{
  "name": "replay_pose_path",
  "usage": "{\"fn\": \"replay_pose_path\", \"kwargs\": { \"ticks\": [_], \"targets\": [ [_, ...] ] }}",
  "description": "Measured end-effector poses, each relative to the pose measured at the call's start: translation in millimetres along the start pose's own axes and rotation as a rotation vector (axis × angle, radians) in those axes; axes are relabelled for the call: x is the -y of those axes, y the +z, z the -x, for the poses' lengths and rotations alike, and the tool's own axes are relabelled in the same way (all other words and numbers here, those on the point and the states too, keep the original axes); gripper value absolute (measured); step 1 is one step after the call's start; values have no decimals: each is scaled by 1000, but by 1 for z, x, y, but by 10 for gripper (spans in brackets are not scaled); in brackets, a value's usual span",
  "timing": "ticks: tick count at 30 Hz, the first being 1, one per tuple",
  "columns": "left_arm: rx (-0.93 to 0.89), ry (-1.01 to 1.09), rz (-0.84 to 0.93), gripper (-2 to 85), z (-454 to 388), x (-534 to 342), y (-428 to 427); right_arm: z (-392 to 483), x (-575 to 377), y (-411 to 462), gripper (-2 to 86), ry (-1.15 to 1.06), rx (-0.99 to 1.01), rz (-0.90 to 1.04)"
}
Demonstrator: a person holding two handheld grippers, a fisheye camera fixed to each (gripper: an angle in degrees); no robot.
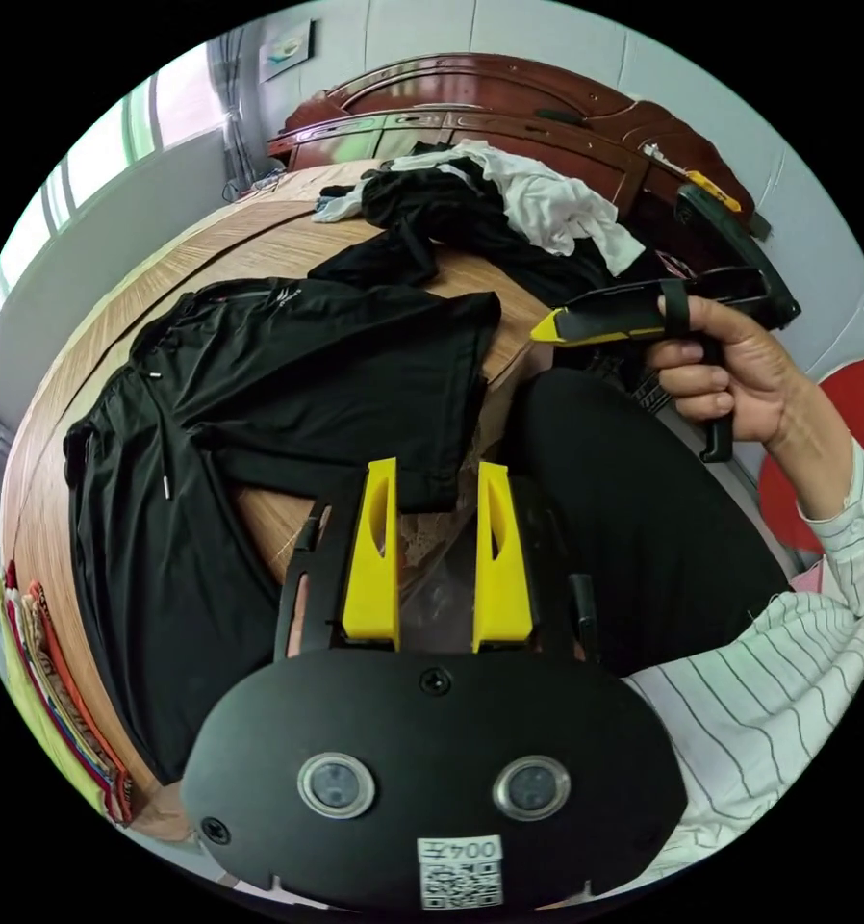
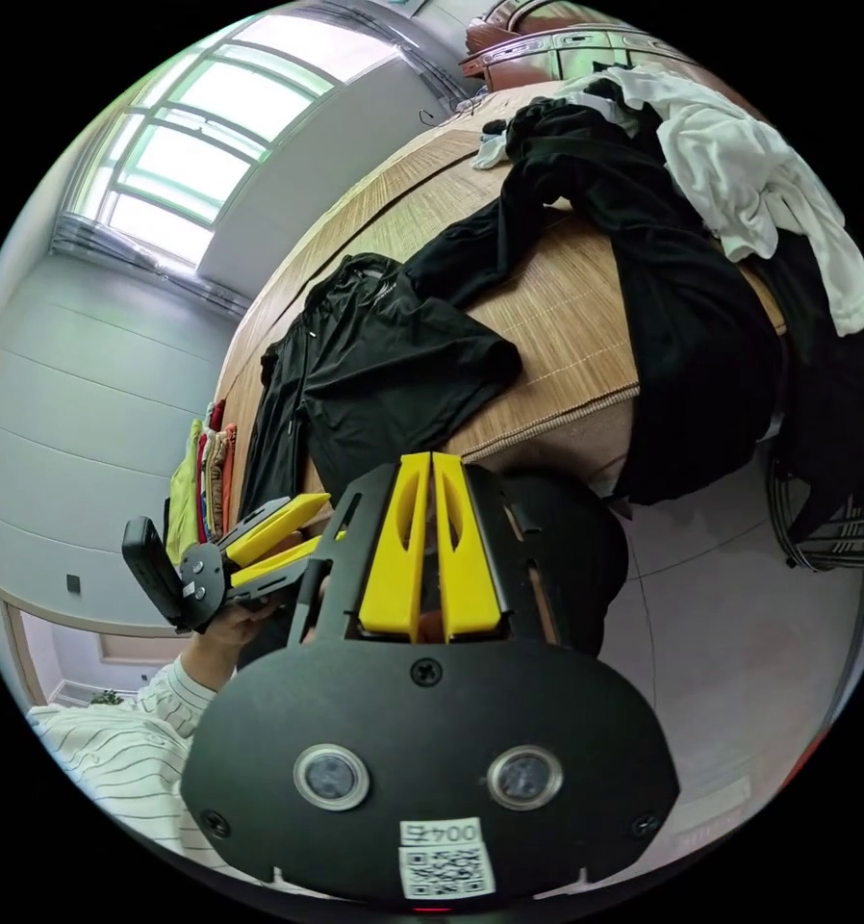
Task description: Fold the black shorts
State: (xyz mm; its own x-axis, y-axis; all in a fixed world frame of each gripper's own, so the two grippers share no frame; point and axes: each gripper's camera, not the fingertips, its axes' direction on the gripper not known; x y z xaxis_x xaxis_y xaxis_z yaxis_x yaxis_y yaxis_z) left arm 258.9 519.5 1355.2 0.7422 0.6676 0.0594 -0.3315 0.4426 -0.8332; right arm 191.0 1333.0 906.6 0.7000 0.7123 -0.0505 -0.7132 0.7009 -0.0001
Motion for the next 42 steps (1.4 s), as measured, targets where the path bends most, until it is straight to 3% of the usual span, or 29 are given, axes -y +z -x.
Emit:
{"fn": "replay_pose_path", "kwargs": {
  "ticks": [7, 16, 18, 23, 31, 36, 42],
  "targets": [
    [87, 57, 39, 96, -19, 41, -10, -37, -16, 0, -7, 26, 39, 2],
    [71, -40, 43, 48, 30, 71, -49, -57, -19, -1, -7, 30, 70, -10],
    [35, 33, 17, 71, 17, 85, -65, -57, -20, 2, -7, 26, 76, -3],
    [163, 187, 115, 90, -5, 100, -38, -58, -23, 8, -7, 25, 90, 9],
    [57, 15, 89, 72, 85, 90, -51, -57, -25, 6, -6, 33, 91, 1],
    [87, -14, 86, 35, 130, 80, -53, -48, -26, 12, 3, 35, 95, 13],
    [1, -179, -45, 14, 213, 73, -101, -18, -28, 23, 101, -34, 97, 0]
  ]
}}
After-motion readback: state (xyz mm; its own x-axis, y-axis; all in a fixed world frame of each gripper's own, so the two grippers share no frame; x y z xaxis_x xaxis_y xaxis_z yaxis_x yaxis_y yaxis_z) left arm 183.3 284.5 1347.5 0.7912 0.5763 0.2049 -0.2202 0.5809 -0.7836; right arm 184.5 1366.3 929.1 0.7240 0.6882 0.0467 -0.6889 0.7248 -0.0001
